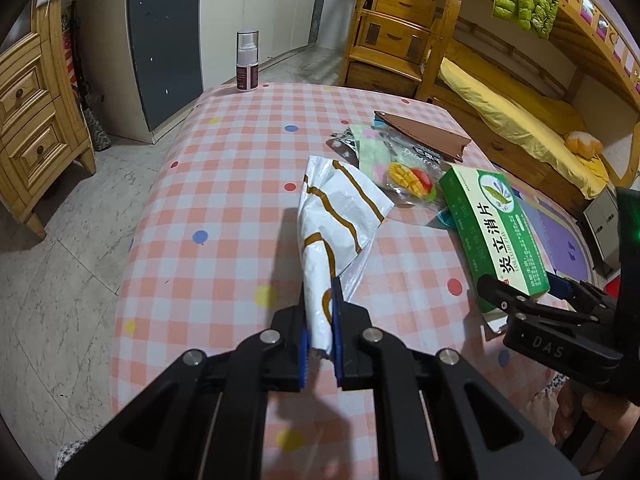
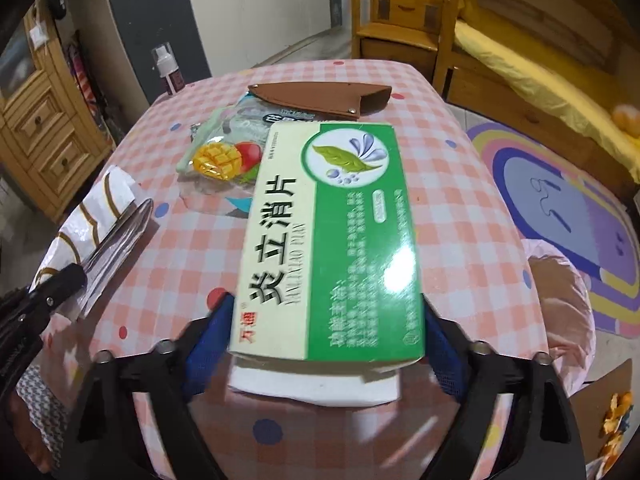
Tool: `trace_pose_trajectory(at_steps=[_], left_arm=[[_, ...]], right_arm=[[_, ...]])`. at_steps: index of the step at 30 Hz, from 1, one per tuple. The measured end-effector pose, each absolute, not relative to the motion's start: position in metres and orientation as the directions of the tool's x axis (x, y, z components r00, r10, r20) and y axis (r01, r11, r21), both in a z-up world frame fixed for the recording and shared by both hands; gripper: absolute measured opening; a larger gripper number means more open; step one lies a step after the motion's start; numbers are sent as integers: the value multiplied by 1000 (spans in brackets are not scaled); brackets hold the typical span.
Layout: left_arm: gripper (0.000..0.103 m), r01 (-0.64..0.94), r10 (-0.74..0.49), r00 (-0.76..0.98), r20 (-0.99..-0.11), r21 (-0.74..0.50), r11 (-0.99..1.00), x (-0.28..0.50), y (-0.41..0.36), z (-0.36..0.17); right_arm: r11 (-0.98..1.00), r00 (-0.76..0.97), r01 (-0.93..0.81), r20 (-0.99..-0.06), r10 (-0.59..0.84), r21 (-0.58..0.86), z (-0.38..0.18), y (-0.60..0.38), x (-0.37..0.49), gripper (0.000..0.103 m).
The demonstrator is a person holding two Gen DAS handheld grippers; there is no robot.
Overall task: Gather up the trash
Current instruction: 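Carry bag and green box over the pink bin and open both tools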
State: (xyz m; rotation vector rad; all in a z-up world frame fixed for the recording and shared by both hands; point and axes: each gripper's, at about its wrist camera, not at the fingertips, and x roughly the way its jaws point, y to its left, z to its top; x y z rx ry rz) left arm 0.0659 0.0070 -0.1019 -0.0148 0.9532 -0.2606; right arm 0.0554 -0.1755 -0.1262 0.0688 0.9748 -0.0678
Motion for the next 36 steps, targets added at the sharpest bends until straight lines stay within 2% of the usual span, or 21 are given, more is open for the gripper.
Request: trace_pose_trajectory(at_steps=[7,17,26,36], left_arm=[[7,254,-270,539,-798,-151,955,59,-6,-95],[7,367,-377,540,-753,-192,910,35,-41,-67],[7,531,-465,485,-741,-173,830,18,-112,-63],[7,705,-547,394,-738,-139,696,17,-227,-71]], right_arm=[[999,627,44,-779,-11,21,-96,-182,32,78],[991,675,86,-738,18,104,-64,-226,-12,79],[962,699,242,-711,-81,128,-57,-296,-47,79],[880,634,461,-737,-235,116,-79,-383,-97,79]])
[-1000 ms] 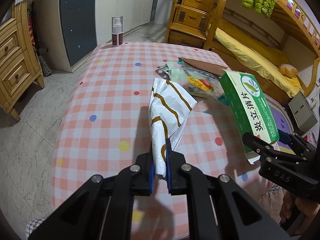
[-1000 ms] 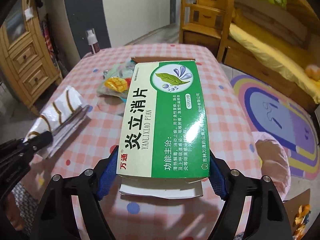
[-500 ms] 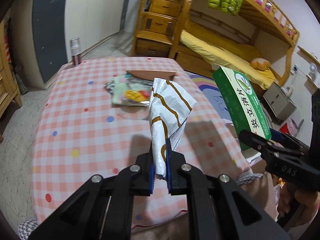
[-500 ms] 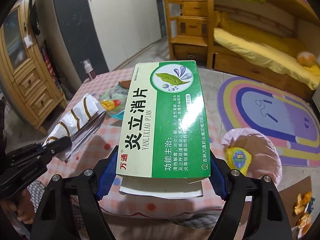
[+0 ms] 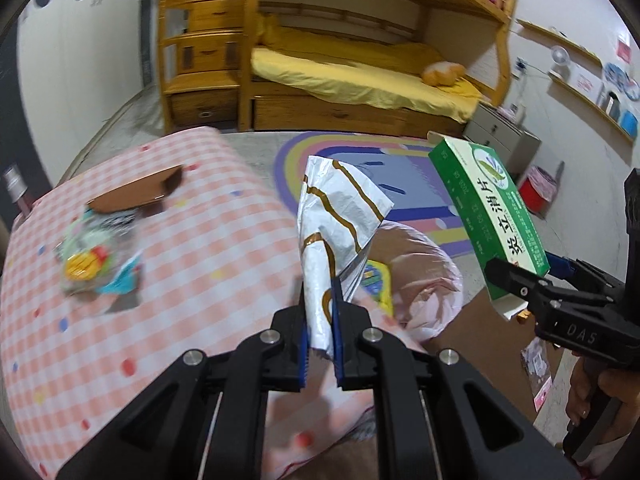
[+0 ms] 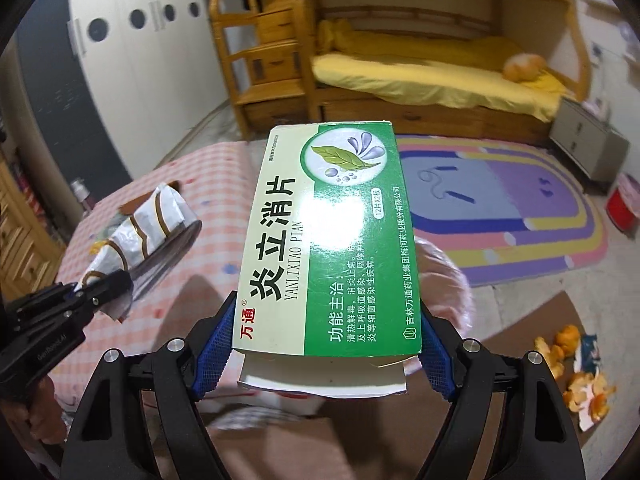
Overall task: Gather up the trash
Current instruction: 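Carry bag and green box over the pink bin and open both tools, then move both open tools back over the table items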
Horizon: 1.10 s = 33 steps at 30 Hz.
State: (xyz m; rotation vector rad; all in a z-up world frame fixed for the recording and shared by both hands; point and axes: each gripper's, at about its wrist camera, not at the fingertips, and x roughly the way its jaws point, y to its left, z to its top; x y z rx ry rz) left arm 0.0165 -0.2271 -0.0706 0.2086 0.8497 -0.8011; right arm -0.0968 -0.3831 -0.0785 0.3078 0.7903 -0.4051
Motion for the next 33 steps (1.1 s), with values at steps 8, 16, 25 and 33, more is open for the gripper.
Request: trace_pose_trajectory(at_steps=[8,16,25,33], left_arm=[[7,786,-570,298,-766,-143,601,14,-314,-93],[11,821,-577,234,-782,-159,549,24,-366,-111],[54,783,-566,285,-774,-152,603,46,-348,-111],[54,686,-522,386,-760,-142,714,55,-284,-92]], right_arm=[[827,577,546,-776,-256,134,-105,-424,-100,79],[800,598,566,-767,-231,201,-116,-455,-101,80],[760,617,590,-760,-206,273,-127,-478,-100,88],[790,646,552,-735,-205,265,-103,-451,-107,88]])
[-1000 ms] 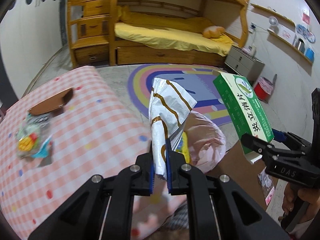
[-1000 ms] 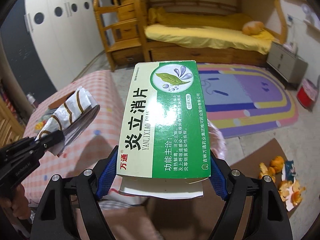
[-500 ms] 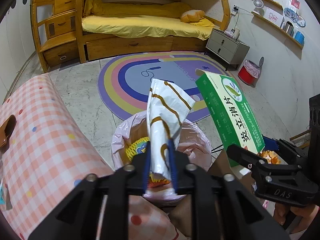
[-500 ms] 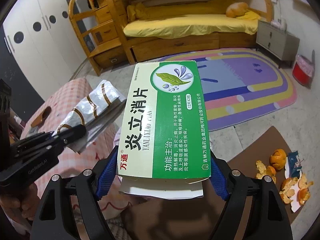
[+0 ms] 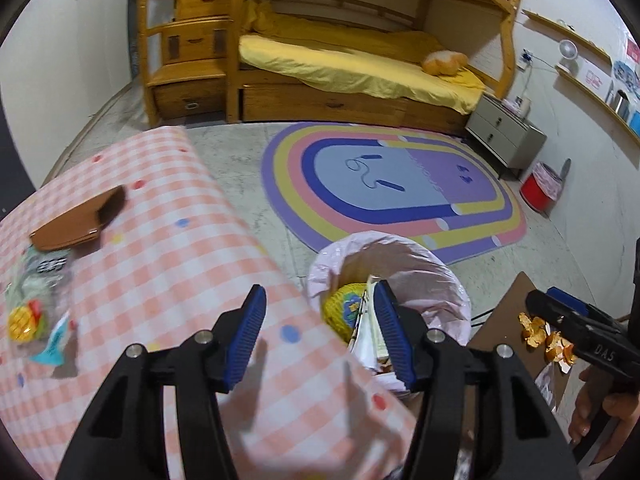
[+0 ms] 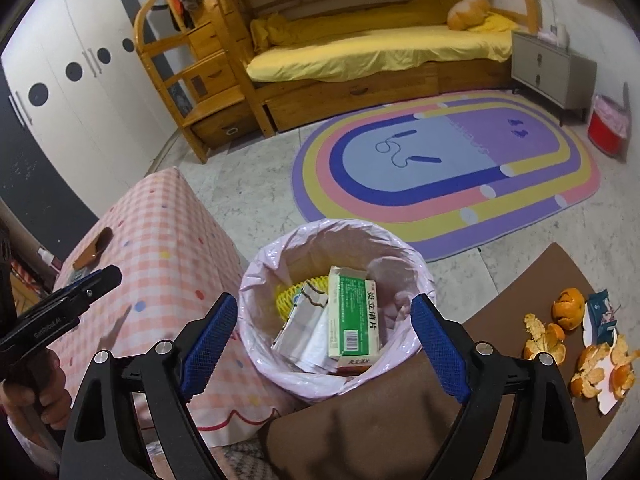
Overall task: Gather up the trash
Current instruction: 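Move both open tools back over the table items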
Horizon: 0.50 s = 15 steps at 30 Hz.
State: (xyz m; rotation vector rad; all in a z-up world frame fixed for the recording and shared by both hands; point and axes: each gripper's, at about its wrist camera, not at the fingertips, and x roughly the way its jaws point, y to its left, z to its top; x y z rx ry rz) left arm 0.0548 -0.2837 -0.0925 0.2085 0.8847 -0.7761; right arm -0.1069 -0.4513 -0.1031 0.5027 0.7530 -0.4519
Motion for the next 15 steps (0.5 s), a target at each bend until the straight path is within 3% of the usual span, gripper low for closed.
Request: trace_pose_trajectory(at_steps=[15], left_arm=[[54,515,-396,551,-734,-74,854,48,-152,-62]], right_arm=[[933,719,299,-690,-83,198,-53,-336,-68,83]])
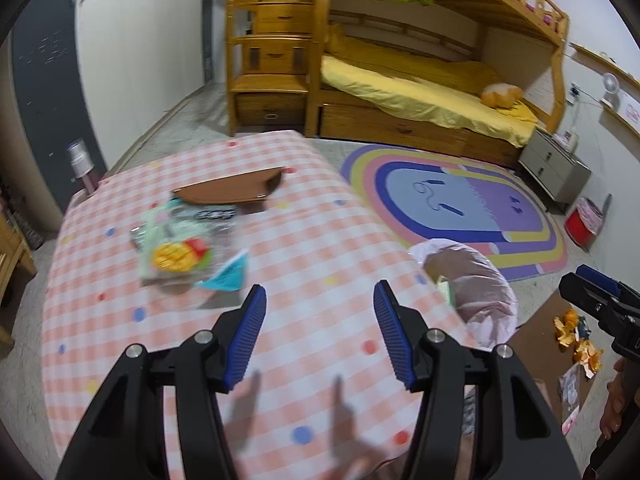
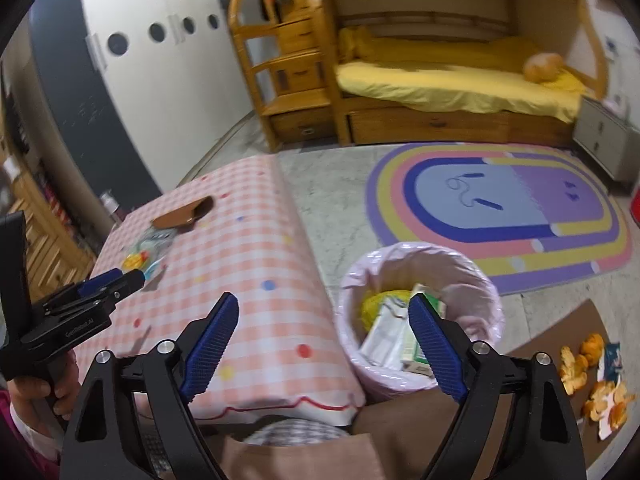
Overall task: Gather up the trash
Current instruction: 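Move both open tools back over the table items, then grasp the clear mango snack bag with the right tool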
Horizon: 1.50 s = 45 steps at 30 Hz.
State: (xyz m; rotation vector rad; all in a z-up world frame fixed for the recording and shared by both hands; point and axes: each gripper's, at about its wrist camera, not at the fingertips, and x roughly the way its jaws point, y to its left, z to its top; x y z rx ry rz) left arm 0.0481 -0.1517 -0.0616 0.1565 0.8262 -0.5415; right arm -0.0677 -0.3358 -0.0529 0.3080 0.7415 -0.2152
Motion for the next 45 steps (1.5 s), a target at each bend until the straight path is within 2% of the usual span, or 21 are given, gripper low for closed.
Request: trace_pose_trajectory(at_steps=[12,24,27,30,39,40,41,42,44,45], left_arm=[[54,295,-227,638,-735,-39,955,78,-39,-69],[54,212,-193,618,-762,-75,974,111,9,-91],[54,205,-195,611,-767,-85,975,119,12,-97],[54,200,-197,604,-772,-93,975,127,13,-102],[54,198,-203,596,-777,-103,975,136,11,-106],[54,197,-202,595,-778,-103,975,135,11,-107],[54,197,-202,594,-779,-102,975,136,11,-106],[54,196,-201,594,-779,-102,975,136,10,-106],[54,198,-200,596,-778,-99,975,134,9,-106],[54,199,-199,597,-777,-97,975,132,8,-105]], right_arm=[[993,689,51,-723,41,105,-57,-238,12,66],[991,629,-136,-771,103,21,-91,-159,91,67],[988,611,-156,-785,103,8,-99,-150,105,68],[987,601,-158,-795,83,-17,-107,-144,120,77],[978,604,-182,-797,30,-101,-121,-127,145,76],[976,602,-185,-798,23,-112,-123,-126,146,73],[975,603,-182,-798,12,-123,-124,-125,147,64],[975,602,-180,-799,5,-130,-125,-126,147,59],[977,600,-174,-800,8,-120,-123,-129,142,38],[979,602,-171,-798,12,-114,-121,-131,137,34]])
